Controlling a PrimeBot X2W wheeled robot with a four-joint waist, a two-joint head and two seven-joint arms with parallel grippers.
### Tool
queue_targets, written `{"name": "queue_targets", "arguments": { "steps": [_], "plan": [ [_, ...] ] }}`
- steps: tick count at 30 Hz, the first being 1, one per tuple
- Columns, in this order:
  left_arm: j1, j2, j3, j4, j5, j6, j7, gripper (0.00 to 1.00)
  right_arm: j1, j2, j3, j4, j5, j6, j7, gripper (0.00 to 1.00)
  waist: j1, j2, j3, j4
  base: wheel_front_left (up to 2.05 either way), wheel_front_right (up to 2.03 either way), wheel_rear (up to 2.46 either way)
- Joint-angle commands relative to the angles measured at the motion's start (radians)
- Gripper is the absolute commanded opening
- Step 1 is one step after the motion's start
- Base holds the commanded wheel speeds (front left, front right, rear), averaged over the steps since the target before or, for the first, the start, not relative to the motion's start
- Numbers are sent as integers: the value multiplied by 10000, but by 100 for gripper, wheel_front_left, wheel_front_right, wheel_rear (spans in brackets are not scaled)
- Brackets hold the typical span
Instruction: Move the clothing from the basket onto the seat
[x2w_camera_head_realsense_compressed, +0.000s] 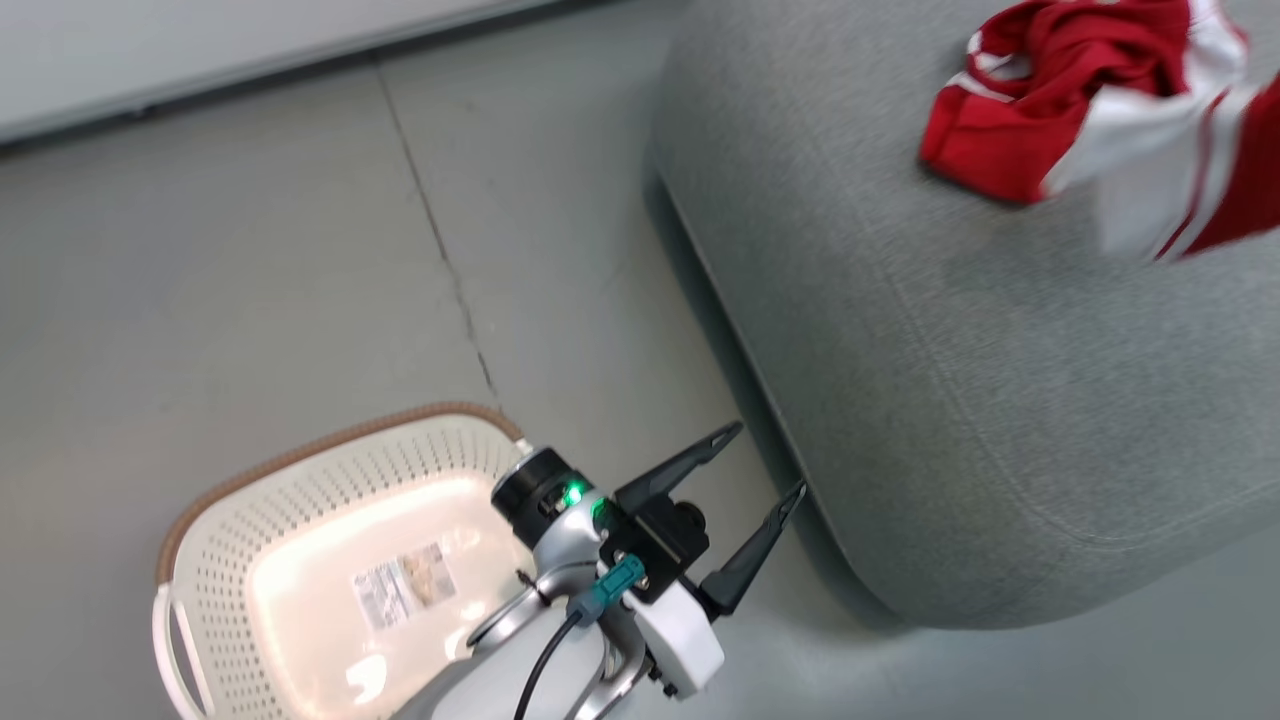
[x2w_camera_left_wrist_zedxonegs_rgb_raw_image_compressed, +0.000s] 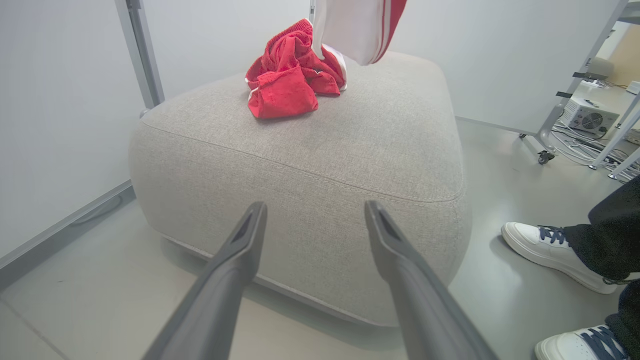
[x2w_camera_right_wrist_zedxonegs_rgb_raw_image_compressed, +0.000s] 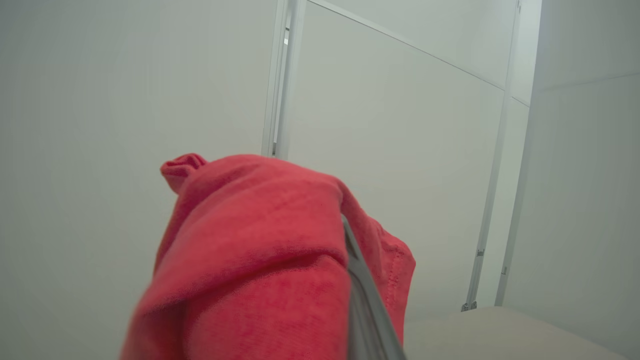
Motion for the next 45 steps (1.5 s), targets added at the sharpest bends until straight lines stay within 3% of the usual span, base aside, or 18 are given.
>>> {"name": "queue_targets", "arguments": {
  "steps": [1, 10, 21, 27, 37, 45],
  "plan": [
    [-405, 49, -34, 65, 99, -54, 6, 100, -616, -322, -229, 248, 225, 3, -13, 0, 1, 0, 894, 480, 0, 0, 0],
    [-1293, 42, -287, 30, 8, 135, 6, 100, -2915, -1898, -654, 1756, 768, 3, -15, 0, 1, 0, 2219, 1332, 0, 0, 0],
    [-2055, 43, -588, -117, -121, 445, 6, 100, -4359, -2974, -546, 4422, 475, 3, -15, 0, 1, 0, 3309, 2270, 0, 0, 0],
    [-2358, 39, -888, -277, -185, 563, 6, 100, -4656, -3227, -279, 5912, 97, 3, -15, 0, 1, 0, 3727, 2726, 0, 0, 0],
    [-2586, 40, -1220, -324, -339, 833, 5, 100, -4379, -3191, -851, 7948, -537, 3, -15, 0, 1, 0, 4101, 3103, 0, 0, 0],
    [-2646, 43, -1258, -331, -510, 895, 6, 100, -4556, -2922, -151, 9373, -1053, 3, -8, 0, 1, 0, 4138, 3063, 0, 0, 0]
  ]
}}
